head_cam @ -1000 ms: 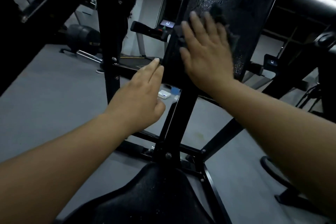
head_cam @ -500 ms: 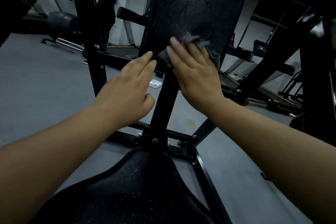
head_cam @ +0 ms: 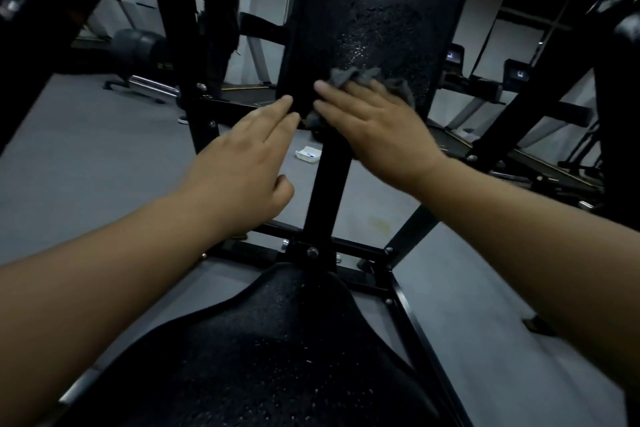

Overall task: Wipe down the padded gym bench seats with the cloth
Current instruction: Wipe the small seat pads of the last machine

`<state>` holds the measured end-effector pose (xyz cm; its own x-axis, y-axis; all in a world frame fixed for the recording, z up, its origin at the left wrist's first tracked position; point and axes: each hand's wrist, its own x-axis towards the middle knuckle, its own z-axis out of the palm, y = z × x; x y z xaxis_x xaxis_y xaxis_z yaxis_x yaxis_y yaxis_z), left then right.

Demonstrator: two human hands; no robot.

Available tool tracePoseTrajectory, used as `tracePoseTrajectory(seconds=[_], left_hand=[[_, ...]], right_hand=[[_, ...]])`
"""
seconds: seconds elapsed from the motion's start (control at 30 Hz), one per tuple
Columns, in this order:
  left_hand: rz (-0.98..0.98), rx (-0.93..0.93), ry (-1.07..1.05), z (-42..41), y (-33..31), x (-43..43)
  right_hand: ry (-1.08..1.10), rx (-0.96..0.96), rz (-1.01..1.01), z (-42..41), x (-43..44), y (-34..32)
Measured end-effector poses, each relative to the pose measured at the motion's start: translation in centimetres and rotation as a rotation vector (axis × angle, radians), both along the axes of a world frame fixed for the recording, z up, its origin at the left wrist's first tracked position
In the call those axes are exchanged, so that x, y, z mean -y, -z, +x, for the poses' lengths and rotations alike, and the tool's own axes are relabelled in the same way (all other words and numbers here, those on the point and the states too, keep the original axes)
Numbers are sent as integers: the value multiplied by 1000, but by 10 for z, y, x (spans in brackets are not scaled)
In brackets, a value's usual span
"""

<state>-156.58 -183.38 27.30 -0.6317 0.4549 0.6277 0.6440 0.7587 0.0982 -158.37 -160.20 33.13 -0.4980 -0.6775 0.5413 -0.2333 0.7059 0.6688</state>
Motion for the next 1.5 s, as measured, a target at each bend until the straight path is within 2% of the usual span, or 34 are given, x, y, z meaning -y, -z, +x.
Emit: tracePoseTrajectory(seconds=[0.1, 0.17, 0.3, 0.43, 0.63, 0.73, 0.8, 0.87, 0.93, 1.03, 1.1, 1.13, 1.17, 1.3, 1.4, 1.5], left_hand=[[-6, -4, -5, -4, 1, 4], [6, 5, -19, -7, 3, 5], [22, -8, 4, -12, 10, 8], [-25, 69, 56, -20, 21, 7], [32, 224, 91, -22, 11, -1], [64, 341, 93, -11, -5, -12], [58, 411, 103, -3, -19, -13], [57, 496, 97, 9, -31, -11], [54, 613, 77, 26, -41, -9], [20, 767, 18, 53, -47, 1], [-13, 825, -12, 69, -42, 9], [-26, 851, -24, 75, -36, 13], [-32, 880, -36, 79, -29, 17], [-55, 941, -25, 72, 5, 29], [-99, 960, 29, 63, 30, 35], [-75, 999, 45, 65, 47, 39]], right_hand=[[-4, -127, -124, -20, 30, -23], [-36, -157, -146, -33, 56, -14], [-117, -79, -5, -31, 46, 17], [-156, -44, 41, -19, 38, 9], [41, -106, -174, -5, 2, -39], [-132, 103, -6, 3, -15, -28], [-231, 280, -20, 16, -27, -39], [-232, 479, -214, 32, -21, -52], [-150, 678, -500, 55, 3, -48], [73, 1006, -908, 93, 49, -2], [210, 1201, -1050, 116, 80, 41], [259, 1271, -1055, 129, 98, 63], [306, 1314, -1039, 143, 115, 80], [345, 1210, -1020, 161, 115, 106], [538, 1151, -834, 133, 91, 111], [734, 1120, -826, 89, 114, 120]])
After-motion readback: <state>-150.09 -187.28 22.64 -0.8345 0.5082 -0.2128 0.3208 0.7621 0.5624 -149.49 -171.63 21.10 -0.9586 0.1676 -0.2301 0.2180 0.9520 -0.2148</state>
